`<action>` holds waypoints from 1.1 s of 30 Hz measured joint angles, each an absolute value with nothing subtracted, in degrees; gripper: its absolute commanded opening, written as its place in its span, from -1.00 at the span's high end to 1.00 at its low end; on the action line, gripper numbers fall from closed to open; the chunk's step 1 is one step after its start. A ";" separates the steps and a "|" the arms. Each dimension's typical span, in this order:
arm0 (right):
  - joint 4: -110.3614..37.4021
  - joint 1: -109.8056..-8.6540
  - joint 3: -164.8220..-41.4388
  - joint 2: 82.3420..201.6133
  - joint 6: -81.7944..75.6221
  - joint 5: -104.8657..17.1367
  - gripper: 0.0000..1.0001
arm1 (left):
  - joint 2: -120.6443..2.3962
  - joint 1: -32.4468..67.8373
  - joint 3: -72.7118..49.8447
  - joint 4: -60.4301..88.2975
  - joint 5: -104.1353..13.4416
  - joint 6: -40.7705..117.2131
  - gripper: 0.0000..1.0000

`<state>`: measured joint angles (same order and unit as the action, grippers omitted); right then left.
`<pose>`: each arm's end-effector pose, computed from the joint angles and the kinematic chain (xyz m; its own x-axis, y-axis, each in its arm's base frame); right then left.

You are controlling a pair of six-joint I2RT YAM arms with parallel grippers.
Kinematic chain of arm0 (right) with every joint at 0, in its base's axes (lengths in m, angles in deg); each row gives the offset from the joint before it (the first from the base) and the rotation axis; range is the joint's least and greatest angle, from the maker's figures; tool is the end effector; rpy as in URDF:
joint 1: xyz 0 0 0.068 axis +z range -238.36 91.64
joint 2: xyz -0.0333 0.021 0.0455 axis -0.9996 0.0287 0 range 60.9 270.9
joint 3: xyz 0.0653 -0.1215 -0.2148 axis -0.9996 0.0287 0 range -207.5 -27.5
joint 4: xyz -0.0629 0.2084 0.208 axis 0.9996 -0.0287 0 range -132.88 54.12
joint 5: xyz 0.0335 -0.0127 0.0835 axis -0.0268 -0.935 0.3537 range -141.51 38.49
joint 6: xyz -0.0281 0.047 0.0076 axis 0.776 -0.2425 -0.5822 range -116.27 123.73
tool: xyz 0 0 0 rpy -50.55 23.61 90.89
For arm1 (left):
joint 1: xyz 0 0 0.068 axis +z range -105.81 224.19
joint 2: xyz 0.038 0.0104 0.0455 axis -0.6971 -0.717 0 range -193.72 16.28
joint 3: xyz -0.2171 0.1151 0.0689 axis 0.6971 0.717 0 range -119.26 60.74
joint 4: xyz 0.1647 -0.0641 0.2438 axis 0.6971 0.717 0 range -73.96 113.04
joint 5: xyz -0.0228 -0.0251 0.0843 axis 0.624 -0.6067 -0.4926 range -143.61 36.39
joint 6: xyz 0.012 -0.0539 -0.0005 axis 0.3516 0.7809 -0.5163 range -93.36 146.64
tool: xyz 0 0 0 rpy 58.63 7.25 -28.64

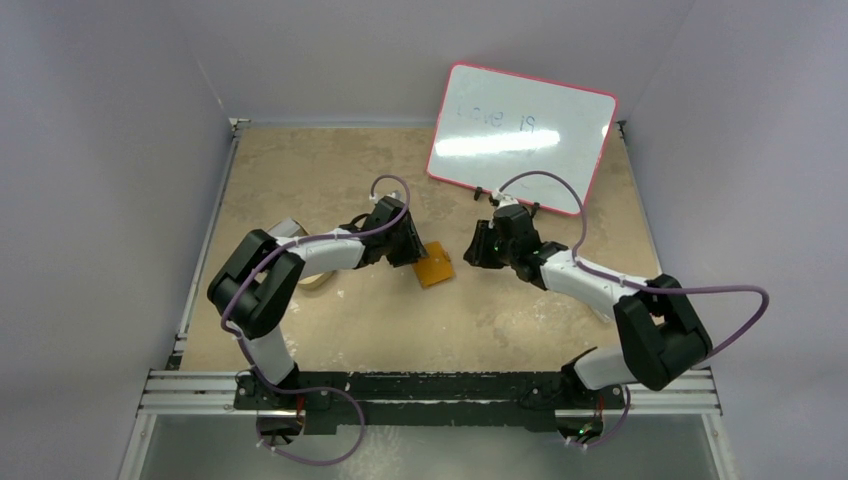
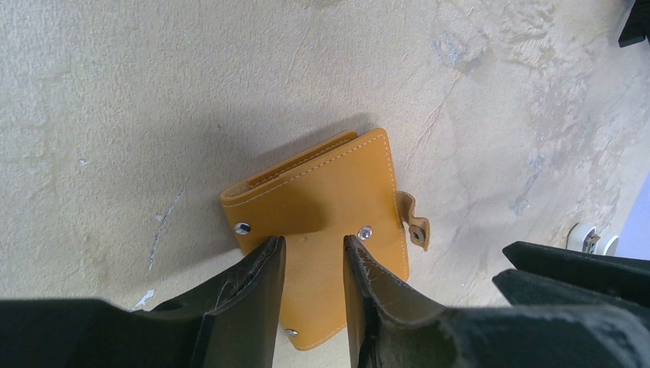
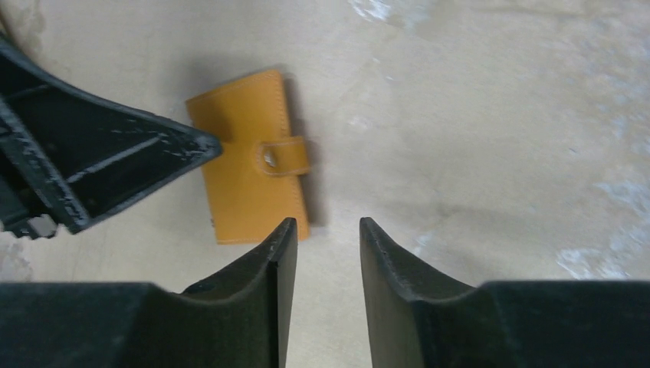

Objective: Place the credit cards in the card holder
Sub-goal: Open the card holder at the center of the board.

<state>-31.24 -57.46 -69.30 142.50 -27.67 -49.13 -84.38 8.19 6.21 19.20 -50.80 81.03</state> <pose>0.2859 0.1730 0.1549 -0.7041 0.1853 -0.6855 -0.2053 0.8710 0.4464 0.3067 -0.2250 0.1053 -0.8555 -0.3822 -0.3495 -0.1418 0.8219 -0.5517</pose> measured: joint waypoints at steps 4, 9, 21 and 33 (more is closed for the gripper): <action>-31.20 -54.25 -74.35 146.28 -25.96 -49.53 0.14 | -84.38 8.19 6.24 19.20 -50.80 81.03 0.41; -31.26 -51.47 -80.14 151.85 -23.19 -51.67 0.14 | -84.42 8.19 6.26 19.20 -50.80 81.05 0.44; -36.00 -50.49 -84.12 159.07 -20.89 -56.83 0.58 | -84.45 8.19 6.39 19.00 -50.84 81.05 0.49; -37.51 -50.66 -81.30 154.78 -22.62 -57.13 1.00 | -85.84 8.93 4.57 19.48 -50.21 80.31 0.27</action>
